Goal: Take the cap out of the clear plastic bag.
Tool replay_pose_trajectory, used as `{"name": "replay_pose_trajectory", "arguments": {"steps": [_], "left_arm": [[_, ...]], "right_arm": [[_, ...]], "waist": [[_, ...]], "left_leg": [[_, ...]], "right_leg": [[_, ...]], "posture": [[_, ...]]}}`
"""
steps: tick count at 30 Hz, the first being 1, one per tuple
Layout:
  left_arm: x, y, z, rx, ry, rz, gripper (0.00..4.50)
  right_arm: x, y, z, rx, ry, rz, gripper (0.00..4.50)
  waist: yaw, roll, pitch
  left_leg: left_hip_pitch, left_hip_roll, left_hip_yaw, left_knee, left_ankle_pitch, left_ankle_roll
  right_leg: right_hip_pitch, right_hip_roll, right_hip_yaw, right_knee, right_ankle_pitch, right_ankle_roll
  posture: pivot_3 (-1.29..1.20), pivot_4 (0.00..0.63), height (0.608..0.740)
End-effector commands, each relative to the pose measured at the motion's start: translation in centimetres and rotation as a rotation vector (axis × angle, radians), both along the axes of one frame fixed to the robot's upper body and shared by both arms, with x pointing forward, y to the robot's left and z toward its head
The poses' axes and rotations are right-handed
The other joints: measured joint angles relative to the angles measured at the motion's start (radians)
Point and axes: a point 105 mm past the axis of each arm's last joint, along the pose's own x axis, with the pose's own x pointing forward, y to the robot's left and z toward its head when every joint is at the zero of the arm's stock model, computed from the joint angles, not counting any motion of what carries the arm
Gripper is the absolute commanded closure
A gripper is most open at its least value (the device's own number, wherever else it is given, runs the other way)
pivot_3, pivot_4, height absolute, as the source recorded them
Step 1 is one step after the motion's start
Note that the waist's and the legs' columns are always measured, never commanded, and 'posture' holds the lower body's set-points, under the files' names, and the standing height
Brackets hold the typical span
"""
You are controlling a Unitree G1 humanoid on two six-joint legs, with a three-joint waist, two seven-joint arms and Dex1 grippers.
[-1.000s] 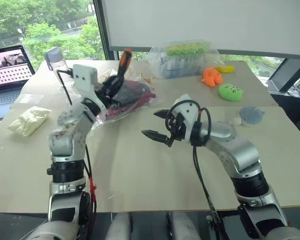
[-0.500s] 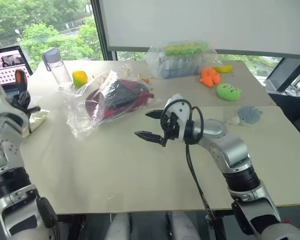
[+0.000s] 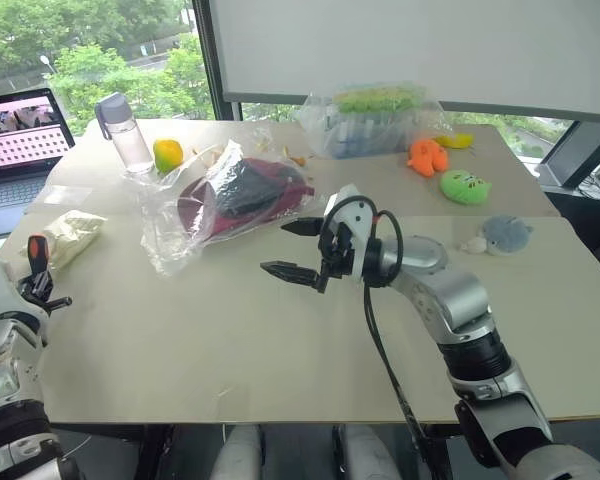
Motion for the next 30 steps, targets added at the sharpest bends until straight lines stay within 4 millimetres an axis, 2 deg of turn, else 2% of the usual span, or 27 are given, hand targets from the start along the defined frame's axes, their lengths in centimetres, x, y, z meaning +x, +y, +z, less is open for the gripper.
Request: {"name": "replay_pose_trajectory", "arguments": {"steps": [1, 3, 4, 5, 8, 9, 11, 12, 16, 17, 19, 22, 24, 26, 28, 30], "left_arm": [[-0.5, -0.1, -1.4, -0.022, 0.021, -0.016, 3.87], [-0.7, 0.1, -1.8, -0.039, 0.035, 0.007, 2.86], [-0.8, 0.3, -2.0, -0.045, 0.049, 0.02, 2.78], [-0.9, 0.4, -2.0, -0.046, 0.054, 0.031, 2.27], [-0.7, 0.4, -1.6, -0.031, 0.045, 0.041, 1.3], [-0.7, 0.6, -1.2, -0.008, 0.037, 0.053, 1.06], [-0.6, 1.0, 0.2, 0.062, 0.023, 0.092, 0.22], [-0.5, 1.1, 1.2, 0.101, 0.005, 0.103, 0.07], [0.8, -0.2, 9.2, 0.305, -0.224, 0.104, 0.07], [1.1, -0.8, 10.5, 0.325, -0.257, 0.085, 0.07], [1.6, -1.6, 11.6, 0.344, -0.276, 0.048, 0.07], [2.7, -4.5, 14.3, 0.396, -0.317, -0.079, 0.07], [3.2, -6.9, 16.2, 0.423, -0.364, -0.191, 0.07], [3.6, -9.2, 17.2, 0.436, -0.373, -0.316, 0.07], [3.9, -11.3, 17.3, 0.429, -0.336, -0.441, 0.07], [4.0, -12.3, 16.2, 0.415, -0.22, -0.539, 0.07]], "right_arm": [[-0.3, -0.1, 1.6, 0.038, -0.064, 0.011, 0.0], [-0.3, -0.2, 1.6, 0.036, -0.067, 0.008, 0.0], [-0.3, -0.2, 1.6, 0.035, -0.068, 0.007, 0.0], [-0.3, -0.2, 1.6, 0.034, -0.069, 0.005, 0.0], [-0.3, -0.2, 1.6, 0.033, -0.07, 0.003, 0.0], [-0.3, -0.3, 1.6, 0.033, -0.07, 0.003, 0.0], [-0.2, -0.3, 1.5, 0.025, -0.071, 0.0, 0.0], [-0.1, -0.3, 1.5, 0.023, -0.071, 0.0, 0.0], [-0.1, -0.2, 1.4, 0.021, -0.068, 0.006, 0.0], [-0.1, -0.2, 1.4, 0.02, -0.068, 0.009, 0.0], [-0.1, -0.1, 1.4, 0.019, -0.068, 0.013, 0.0], [-0.1, 0.1, 1.3, 0.022, -0.052, 0.028, 0.0], [0.0, 0.2, 1.1, 0.057, 0.034, 0.024, 0.0], [0.2, 0.3, 0.5, 0.055, 0.073, 0.013, 0.0], [0.6, 0.4, 0.0, 0.071, 0.12, -0.025, 0.0], [0.7, 0.6, -0.8, 0.059, 0.159, -0.041, 0.0]], "waist": [[-0.002, 0.0, 0.0], [-0.006, 0.0, 0.0], [-0.008, 0.0, 0.0], [-0.008, 0.0, 0.0], [-0.006, 0.0, 0.0], [-0.005, 0.0, 0.0], [-0.005, 0.0, 0.0], [-0.005, 0.0, 0.0], [0.002, -0.002, -0.001], [0.005, -0.002, -0.001], [0.006, -0.003, -0.001], [0.002, -0.003, -0.001], [-0.002, -0.003, -0.001], [-0.004, -0.003, -0.001], [-0.006, -0.003, -0.001], [-0.013, -0.003, -0.001]], "left_leg": [[0.0, 0.0, 0.0, 0.0, 0.0, 0.0], [0.001, 0.0, 0.0, -0.001, 0.0, 0.0], [0.001, 0.0, 0.0, -0.001, 0.0, 0.0], [0.001, 0.0, 0.0, -0.002, 0.0, 0.0], [0.002, 0.001, 0.0, -0.003, 0.0, 0.0], [0.002, 0.001, 0.0, -0.003, 0.0, 0.0], [0.002, 0.001, 0.0, -0.003, 0.0, 0.0], [0.002, 0.001, 0.0, -0.003, 0.0, 0.0], [0.001, 0.001, 0.0, -0.003, 0.0, 0.0], [0.0, 0.001, 0.0, -0.003, 0.001, -0.001], [0.0, 0.001, 0.0, -0.003, 0.002, -0.003], [0.0, 0.0, 0.001, -0.004, 0.001, -0.004], [0.001, 0.0, 0.001, -0.005, 0.002, -0.003], [0.0, 0.001, 0.001, -0.005, 0.002, -0.003], [0.0, 0.002, 0.001, -0.005, 0.002, -0.003], [0.0, 0.001, 0.001, -0.005, 0.002, -0.003]], "right_leg": [[0.0, 0.0, 0.0, 0.0, 0.0, 0.0], [0.0, 0.0, 0.0, 0.0, 0.0, 0.0], [0.0, 0.0, 0.0, 0.0, 0.0, 0.0], [0.0, 0.0, 0.0, 0.0, 0.0, 0.0], [0.0, 0.0, 0.0, 0.001, 0.0, -0.001], [0.0, 0.0, 0.0, 0.001, 0.0, -0.001], [0.0, 0.0, 0.0, 0.001, 0.0, -0.001], [0.0, 0.0, 0.0, 0.001, 0.0, -0.001], [-0.001, 0.001, -0.001, 0.001, 0.0, -0.001], [-0.001, 0.001, -0.001, 0.001, 0.0, -0.001], [-0.001, 0.0, -0.001, 0.0, 0.0, -0.001], [0.0, 0.0, 0.0, -0.002, 0.0, 0.0], [-0.001, 0.0, 0.0, -0.001, 0.0, -0.001], [-0.001, 0.001, -0.001, 0.0, 0.0, -0.001], [-0.001, 0.001, -0.001, 0.0, 0.0, -0.001], [-0.001, 0.001, 0.0, 0.0, 0.0, -0.001]], "posture": [[0.0, 0.15, 0.74], [0.0, 0.15, 0.74], [0.0, 0.15, 0.74], [0.0, 0.15, 0.74], [0.0, 0.15, 0.74], [0.0, 0.15, 0.74], [0.0, 0.15, 0.74], [0.0, 0.15, 0.74], [0.0, 0.15, 0.74], [0.0, 0.15, 0.74], [0.0, 0.15, 0.74], [0.0, 0.15, 0.74], [0.0, 0.15, 0.74], [0.0, 0.15, 0.74], [0.0, 0.15, 0.74], [0.0, 0.15, 0.74]]}}
